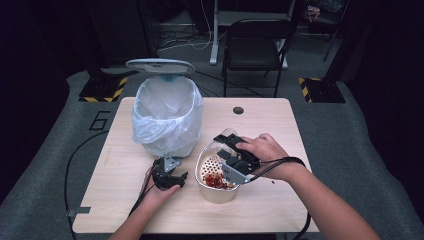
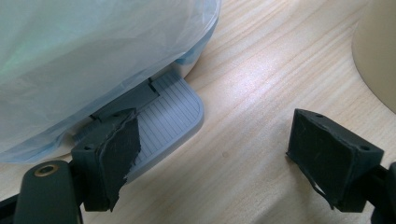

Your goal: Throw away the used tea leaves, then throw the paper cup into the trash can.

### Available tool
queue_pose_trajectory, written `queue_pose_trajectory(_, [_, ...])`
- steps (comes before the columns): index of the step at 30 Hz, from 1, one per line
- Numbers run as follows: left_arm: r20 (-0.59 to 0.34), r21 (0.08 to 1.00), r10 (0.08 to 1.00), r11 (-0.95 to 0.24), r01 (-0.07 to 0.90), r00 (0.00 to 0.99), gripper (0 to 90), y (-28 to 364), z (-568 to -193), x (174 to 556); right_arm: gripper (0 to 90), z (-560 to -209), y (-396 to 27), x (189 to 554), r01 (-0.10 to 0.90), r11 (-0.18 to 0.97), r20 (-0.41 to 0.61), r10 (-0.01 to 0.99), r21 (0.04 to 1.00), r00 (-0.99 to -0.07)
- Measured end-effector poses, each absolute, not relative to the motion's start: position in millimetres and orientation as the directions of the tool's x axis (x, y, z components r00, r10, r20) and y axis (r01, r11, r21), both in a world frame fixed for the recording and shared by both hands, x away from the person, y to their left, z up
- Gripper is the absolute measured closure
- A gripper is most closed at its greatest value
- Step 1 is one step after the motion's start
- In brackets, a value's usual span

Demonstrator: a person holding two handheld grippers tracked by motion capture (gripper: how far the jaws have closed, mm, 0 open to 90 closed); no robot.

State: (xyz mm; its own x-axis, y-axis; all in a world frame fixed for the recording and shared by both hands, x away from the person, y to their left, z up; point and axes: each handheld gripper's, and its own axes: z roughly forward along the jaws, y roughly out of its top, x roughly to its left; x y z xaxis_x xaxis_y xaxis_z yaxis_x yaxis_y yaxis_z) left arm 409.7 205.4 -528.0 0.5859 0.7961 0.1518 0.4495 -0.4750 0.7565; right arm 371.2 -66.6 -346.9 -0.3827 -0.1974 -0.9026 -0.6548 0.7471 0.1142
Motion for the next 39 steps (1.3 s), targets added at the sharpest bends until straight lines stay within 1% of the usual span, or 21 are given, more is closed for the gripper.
queue_pose_trajectory(2, [0.152,0.756,0.796,-0.475,0.450,0.586,16.6,205,-528,410,44.9,-345,-69,375,-0.634,0.751,-0.881,-0.160,0.184,-0.446])
queue_pose_trajectory(7, [0.152,0.756,0.796,-0.475,0.449,0.586,16.6,205,-528,410,44.9,-338,-74,383,-0.594,0.737,-0.831,-0.081,0.322,-0.551])
queue_pose_trajectory(11, [0.152,0.756,0.796,-0.475,0.450,0.586,16.6,205,-528,410,45.0,-333,-76,391,-0.538,0.725,-0.766,-0.023,0.429,-0.642])
queue_pose_trajectory(16, [0.151,0.757,0.797,-0.474,0.450,0.585,16.6,205,-528,410,44.9,-328,-77,402,-0.450,0.704,-0.664,0.041,0.550,-0.747])
queue_pose_trajectory(17, [0.152,0.757,0.796,-0.475,0.449,0.586,16.6,205,-528,410,45.0,-326,-77,404,-0.447,0.698,-0.657,0.044,0.559,-0.752])
queue_pose_trajectory(20, [0.151,0.758,0.798,-0.473,0.450,0.584,16.6,205,-528,410,45.1,-318,-76,408,-0.371,0.664,-0.559,0.085,0.649,-0.825])
queue_pose_trajectory(29, [0.152,0.757,0.797,-0.474,0.449,0.585,16.6,205,-528,410,45.3,-292,-70,423,-0.175,0.588,-0.351,0.199,0.790,-0.915])
queue_pose_trajectory(33, [0.151,0.757,0.797,-0.474,0.450,0.585,16.6,205,-528,410,45.4,-285,-69,436,-0.072,0.536,-0.243,0.257,0.841,-0.935])
queue_pose_trajectory(39, [0.148,0.758,0.798,-0.471,0.451,0.585,16.6,205,-528,410,45.4,-278,-67,450,0.023,0.475,-0.141,0.306,0.880,-0.941])
